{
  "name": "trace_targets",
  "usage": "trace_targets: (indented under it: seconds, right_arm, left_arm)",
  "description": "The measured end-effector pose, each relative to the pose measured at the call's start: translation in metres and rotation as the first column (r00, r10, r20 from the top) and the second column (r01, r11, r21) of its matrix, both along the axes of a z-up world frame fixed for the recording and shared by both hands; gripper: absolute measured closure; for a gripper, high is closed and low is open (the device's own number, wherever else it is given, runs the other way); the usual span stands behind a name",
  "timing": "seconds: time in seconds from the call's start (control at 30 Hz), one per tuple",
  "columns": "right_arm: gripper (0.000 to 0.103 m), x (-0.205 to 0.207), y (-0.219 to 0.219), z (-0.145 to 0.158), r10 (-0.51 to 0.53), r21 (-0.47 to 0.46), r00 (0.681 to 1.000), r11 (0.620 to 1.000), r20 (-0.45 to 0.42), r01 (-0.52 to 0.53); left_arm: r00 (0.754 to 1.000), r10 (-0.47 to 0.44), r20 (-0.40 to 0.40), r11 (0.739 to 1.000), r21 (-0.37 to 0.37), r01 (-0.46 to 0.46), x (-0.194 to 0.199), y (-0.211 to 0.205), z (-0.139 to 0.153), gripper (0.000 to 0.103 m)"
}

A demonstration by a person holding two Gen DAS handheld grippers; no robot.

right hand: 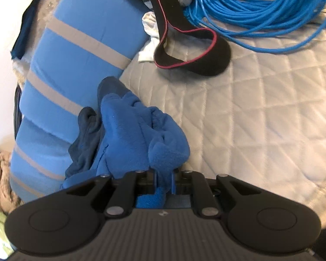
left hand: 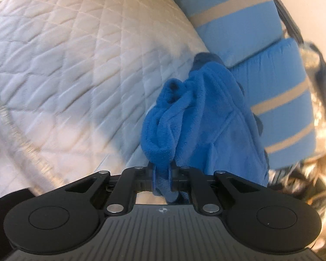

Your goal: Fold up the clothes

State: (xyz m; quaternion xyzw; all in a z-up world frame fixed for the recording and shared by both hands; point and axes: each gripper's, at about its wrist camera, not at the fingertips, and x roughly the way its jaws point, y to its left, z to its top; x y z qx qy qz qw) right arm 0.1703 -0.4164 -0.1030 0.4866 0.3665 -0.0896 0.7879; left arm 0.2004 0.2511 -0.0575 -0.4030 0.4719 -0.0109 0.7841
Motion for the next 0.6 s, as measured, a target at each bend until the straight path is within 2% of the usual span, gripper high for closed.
trace_targets:
  seconds: [0.17, 0.27, 0.3, 0.33, 0.37, 0.4, 0.43, 0.5, 0.6]
  right_arm:
    - [0.091, -0.031, 0.007, 0.016, 0.048, -0.051, 0.998, 0.997, -0.035, -0.05]
    - [0.087, -0.039, 0.015, 0.019, 0.07, -0.072, 0.996, 0.995, -0.064, -0.074]
    - [0.079, -0.04, 0.016, 0.02, 0.073, -0.074, 0.994, 0.994, -0.081, -0.079]
    - [0.066, -0.04, 0.017, 0.021, 0.076, -0.093, 0.991, 0.992, -0.107, -0.086]
    - [0.048, -0.04, 0.017, 0.024, 0.082, -0.111, 0.99, 0.989, -0.115, -0.095]
    - [0.026, -0.042, 0.017, 0.027, 0.095, -0.122, 0.991, 0.987, -0.095, -0.106]
    - [0.018, -0.045, 0.018, 0.03, 0.106, -0.135, 0.992, 0.984, -0.075, -0.116]
    - [0.016, -0.051, 0.018, 0.039, 0.113, -0.179, 0.993, 0.977, -0.019, -0.114]
    - [0.011, -0.051, 0.018, 0.049, 0.135, -0.223, 0.99, 0.967, 0.051, -0.12]
  left_arm:
    - [0.999, -0.037, -0.024, 0.998, 0.041, 0.038, -0.019, 0.0, 0.001, 0.096]
    - [0.999, -0.029, -0.042, 0.999, 0.025, 0.03, -0.02, 0.002, 0.0, 0.093]
    - [0.998, -0.031, -0.047, 0.999, 0.032, 0.033, -0.02, 0.002, 0.001, 0.093]
    - [0.998, -0.035, -0.044, 0.998, 0.045, 0.037, -0.022, 0.002, 0.004, 0.093]
    - [0.998, -0.038, -0.041, 0.997, 0.058, 0.041, -0.024, 0.001, 0.007, 0.09]
    - [0.999, -0.044, -0.028, 0.996, 0.071, 0.046, -0.026, 0.001, 0.012, 0.088]
    - [0.999, -0.049, -0.013, 0.996, 0.08, 0.05, -0.027, 0.0, 0.016, 0.085]
    - [0.998, -0.059, 0.039, 0.992, 0.11, 0.055, -0.029, -0.001, 0.026, 0.071]
    - [0.986, -0.078, 0.15, 0.983, 0.177, 0.051, -0.03, -0.003, 0.044, 0.07]
